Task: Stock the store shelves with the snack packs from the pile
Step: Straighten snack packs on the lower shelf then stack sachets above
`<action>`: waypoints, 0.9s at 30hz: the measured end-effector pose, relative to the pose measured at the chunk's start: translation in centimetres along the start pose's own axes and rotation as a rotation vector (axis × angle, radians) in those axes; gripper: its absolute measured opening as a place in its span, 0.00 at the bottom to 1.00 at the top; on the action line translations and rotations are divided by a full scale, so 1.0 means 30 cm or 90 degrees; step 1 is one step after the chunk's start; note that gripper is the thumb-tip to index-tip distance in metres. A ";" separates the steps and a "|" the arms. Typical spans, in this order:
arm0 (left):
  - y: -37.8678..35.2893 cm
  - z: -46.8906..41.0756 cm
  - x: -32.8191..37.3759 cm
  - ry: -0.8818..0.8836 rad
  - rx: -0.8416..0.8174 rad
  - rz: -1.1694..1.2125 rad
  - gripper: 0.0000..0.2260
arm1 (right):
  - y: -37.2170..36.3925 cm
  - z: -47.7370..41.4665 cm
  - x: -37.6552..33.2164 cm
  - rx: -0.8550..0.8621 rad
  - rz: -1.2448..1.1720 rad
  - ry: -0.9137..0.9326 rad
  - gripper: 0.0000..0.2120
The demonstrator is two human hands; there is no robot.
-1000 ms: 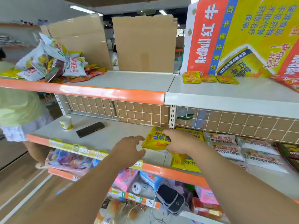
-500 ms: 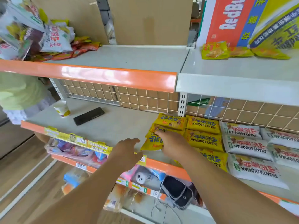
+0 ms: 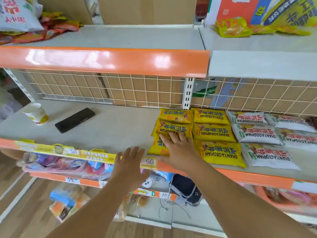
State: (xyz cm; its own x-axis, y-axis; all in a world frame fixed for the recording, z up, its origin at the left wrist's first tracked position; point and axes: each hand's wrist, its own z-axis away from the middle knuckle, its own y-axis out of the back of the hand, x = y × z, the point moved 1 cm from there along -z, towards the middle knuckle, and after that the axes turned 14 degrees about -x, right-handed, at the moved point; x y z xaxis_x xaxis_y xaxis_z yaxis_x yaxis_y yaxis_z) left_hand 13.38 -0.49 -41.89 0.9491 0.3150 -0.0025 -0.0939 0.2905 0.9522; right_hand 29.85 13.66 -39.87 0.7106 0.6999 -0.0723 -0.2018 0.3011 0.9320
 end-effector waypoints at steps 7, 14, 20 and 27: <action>-0.011 0.025 -0.018 -0.042 0.010 0.003 0.38 | 0.009 -0.004 -0.007 0.022 -0.003 -0.007 0.39; -0.011 0.035 -0.024 -0.057 0.018 0.019 0.36 | 0.019 0.003 -0.010 0.014 -0.023 -0.006 0.36; 0.008 0.019 -0.010 -0.047 0.014 0.053 0.37 | 0.052 0.004 -0.007 -0.023 -0.063 0.003 0.35; 0.041 -0.010 0.050 -0.060 0.064 0.128 0.34 | 0.117 0.007 0.049 0.024 -0.154 0.015 0.30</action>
State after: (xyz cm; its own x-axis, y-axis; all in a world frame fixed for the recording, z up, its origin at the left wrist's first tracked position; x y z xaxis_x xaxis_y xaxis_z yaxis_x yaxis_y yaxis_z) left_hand 14.61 0.61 -40.80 0.9387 0.2703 0.2140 -0.2576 0.1371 0.9565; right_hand 30.32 15.60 -36.64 0.7195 0.6248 -0.3031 -0.0013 0.4378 0.8991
